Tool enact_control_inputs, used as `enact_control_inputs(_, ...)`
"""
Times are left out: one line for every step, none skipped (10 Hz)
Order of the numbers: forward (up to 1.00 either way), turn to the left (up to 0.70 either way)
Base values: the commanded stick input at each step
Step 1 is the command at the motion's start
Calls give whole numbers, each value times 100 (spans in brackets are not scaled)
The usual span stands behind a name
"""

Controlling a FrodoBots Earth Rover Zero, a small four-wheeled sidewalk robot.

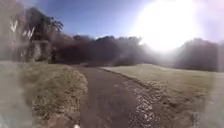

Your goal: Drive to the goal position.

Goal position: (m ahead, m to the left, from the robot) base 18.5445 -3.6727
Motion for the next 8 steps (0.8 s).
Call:
enact_control_inputs(60,0)
enact_control_inputs(60,0)
enact_control_inputs(60,0)
enact_control_inputs(60,0)
enact_control_inputs(60,0)
enact_control_inputs(60,0)
enact_control_inputs(60,0)
enact_control_inputs(60,0)
